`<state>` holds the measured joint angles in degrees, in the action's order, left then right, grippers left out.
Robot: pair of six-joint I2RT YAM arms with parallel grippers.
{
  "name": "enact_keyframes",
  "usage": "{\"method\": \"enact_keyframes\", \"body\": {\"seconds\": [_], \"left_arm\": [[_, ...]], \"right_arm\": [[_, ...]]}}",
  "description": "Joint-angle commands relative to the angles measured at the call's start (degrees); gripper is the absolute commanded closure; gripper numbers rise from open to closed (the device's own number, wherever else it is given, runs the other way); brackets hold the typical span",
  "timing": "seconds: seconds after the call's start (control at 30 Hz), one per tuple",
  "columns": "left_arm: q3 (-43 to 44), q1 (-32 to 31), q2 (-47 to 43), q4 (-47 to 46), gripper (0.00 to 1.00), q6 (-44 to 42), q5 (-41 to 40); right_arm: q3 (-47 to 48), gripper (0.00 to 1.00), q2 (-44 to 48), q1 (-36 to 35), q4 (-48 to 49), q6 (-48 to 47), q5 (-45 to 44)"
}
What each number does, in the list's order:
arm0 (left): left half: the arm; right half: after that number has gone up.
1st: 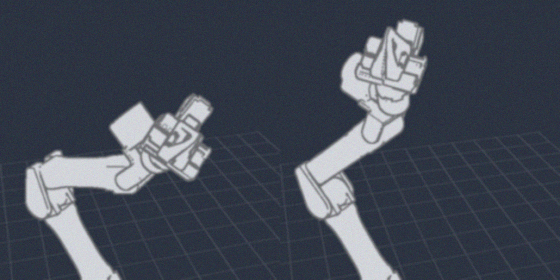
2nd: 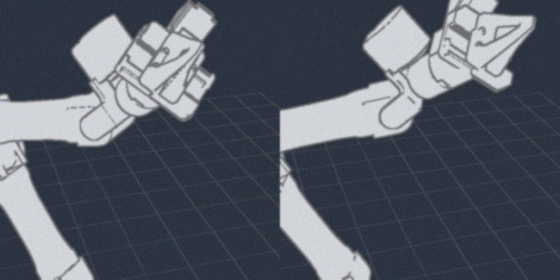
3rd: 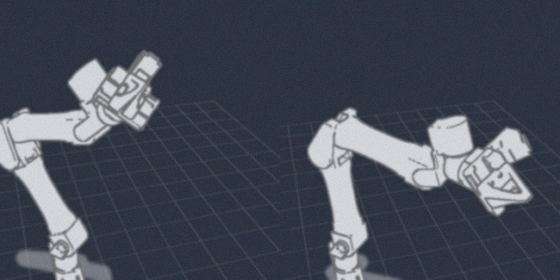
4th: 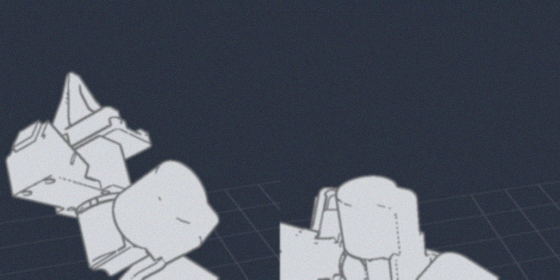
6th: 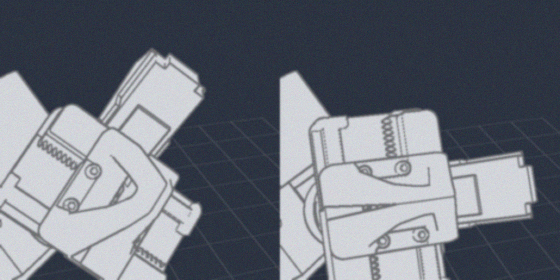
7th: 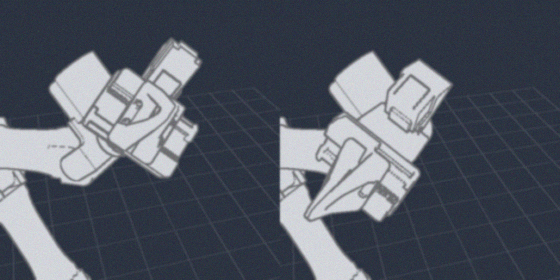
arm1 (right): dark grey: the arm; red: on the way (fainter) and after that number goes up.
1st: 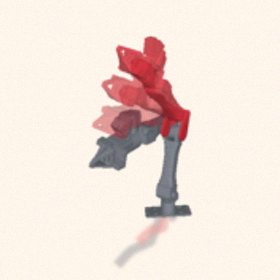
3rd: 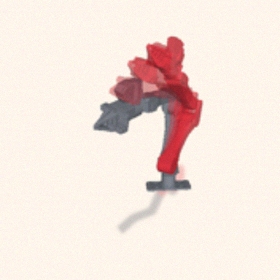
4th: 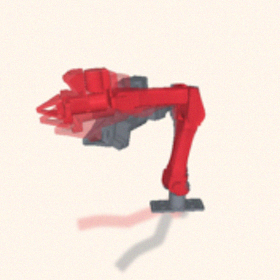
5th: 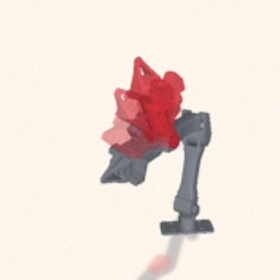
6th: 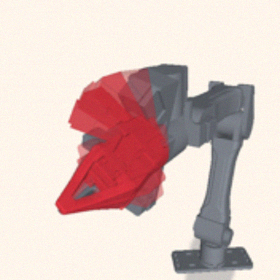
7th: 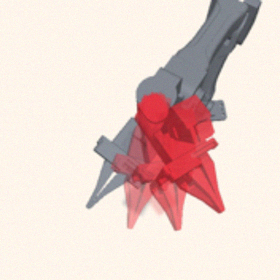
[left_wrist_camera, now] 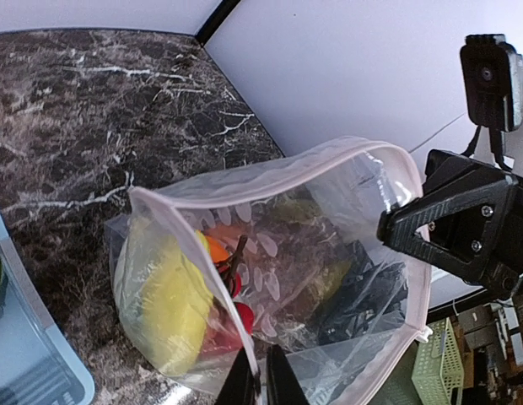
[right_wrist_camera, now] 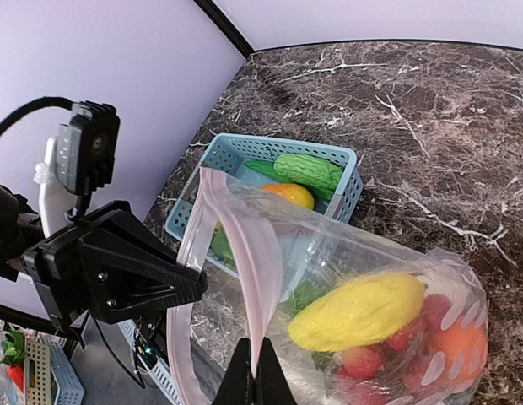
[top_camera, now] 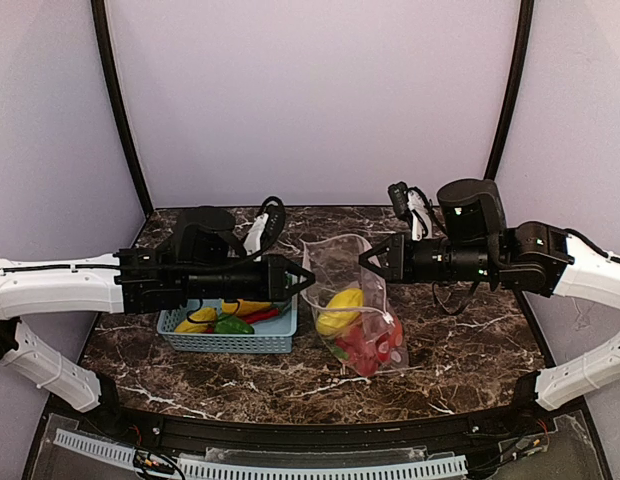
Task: Place the food in the zip-top bag and seal the zipper
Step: Place the fake fruit in the zipper food storage bag.
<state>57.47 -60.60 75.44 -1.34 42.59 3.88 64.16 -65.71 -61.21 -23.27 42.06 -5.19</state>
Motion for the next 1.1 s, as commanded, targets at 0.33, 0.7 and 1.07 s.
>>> {"method": "enact_keyframes", "body": {"seconds": [0.33, 0.7, 1.07], "left_arm": [[5.3, 0.8, -0.4, 3.4, 0.98, -3.4, -0.4], [5.8, 4.3, -7.0, 19.1, 0.17, -11.3, -3.1], [6.7, 20.5, -5.6, 36.5, 0.06, -32.8, 5.7]], "right_arm": [[0.0, 1.00, 2.2, -0.5, 1.0, 0.0, -1.9], [-0.3, 1.00, 3.1, -0.5, 0.5, -0.3, -2.7], [-1.1, 1.00, 3.7, -0.3, 0.3, -0.3, -3.1]]}}
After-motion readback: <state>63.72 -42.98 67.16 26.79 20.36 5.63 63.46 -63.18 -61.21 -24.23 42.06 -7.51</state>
